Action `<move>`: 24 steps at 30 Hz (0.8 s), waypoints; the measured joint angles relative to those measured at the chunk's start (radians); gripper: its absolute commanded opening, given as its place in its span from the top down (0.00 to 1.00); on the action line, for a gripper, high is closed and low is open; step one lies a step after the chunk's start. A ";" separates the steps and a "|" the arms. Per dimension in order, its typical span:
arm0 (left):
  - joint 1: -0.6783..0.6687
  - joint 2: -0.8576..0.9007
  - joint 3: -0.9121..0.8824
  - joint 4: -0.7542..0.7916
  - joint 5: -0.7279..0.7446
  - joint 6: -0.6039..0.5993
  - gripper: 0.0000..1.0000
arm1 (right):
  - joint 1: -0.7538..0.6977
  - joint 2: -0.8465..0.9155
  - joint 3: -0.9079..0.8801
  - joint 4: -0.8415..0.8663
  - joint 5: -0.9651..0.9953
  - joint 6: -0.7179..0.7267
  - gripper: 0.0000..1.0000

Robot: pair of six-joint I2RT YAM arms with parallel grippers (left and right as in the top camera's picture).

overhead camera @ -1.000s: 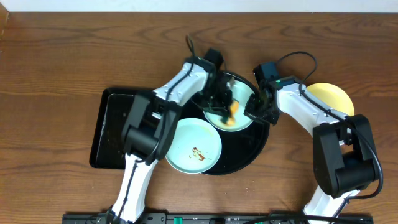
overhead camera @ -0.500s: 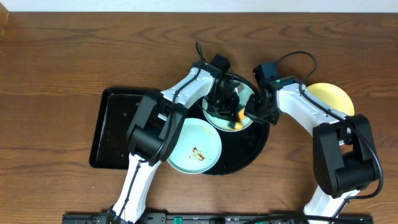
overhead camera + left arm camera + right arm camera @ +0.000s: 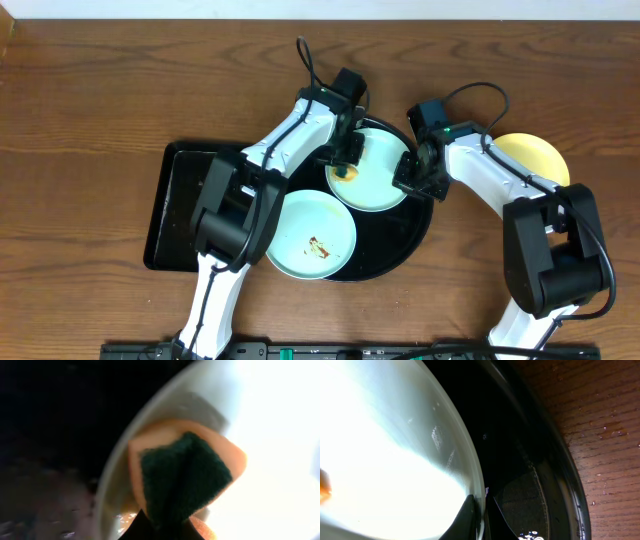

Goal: Clean dirty plates on tray and stack at the side
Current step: 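Scrub the upper blue plate with the sponge while right gripper holds rim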

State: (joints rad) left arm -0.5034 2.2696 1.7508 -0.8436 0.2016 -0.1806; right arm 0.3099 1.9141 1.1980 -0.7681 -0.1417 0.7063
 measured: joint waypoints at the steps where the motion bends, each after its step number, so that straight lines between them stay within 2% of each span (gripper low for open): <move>1: -0.001 0.000 0.001 -0.003 -0.017 -0.003 0.93 | 0.000 0.000 0.001 -0.002 0.000 0.000 0.98; 7: -0.016 0.000 0.012 -0.035 -0.119 -0.026 0.93 | 0.000 0.000 0.002 -0.005 -0.002 0.000 0.99; 12: -0.027 0.011 0.046 -0.121 -0.207 -0.045 0.93 | 0.008 0.004 0.003 -0.005 -0.044 -0.004 0.98; 24: -0.027 0.034 0.164 -0.245 -0.314 -0.056 0.93 | 0.011 0.008 0.003 -0.010 -0.069 -0.007 0.99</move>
State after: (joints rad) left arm -0.5301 2.3035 1.9144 -1.0889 -0.1120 -0.2363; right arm 0.3214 1.9217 1.2015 -0.7780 -0.2104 0.6991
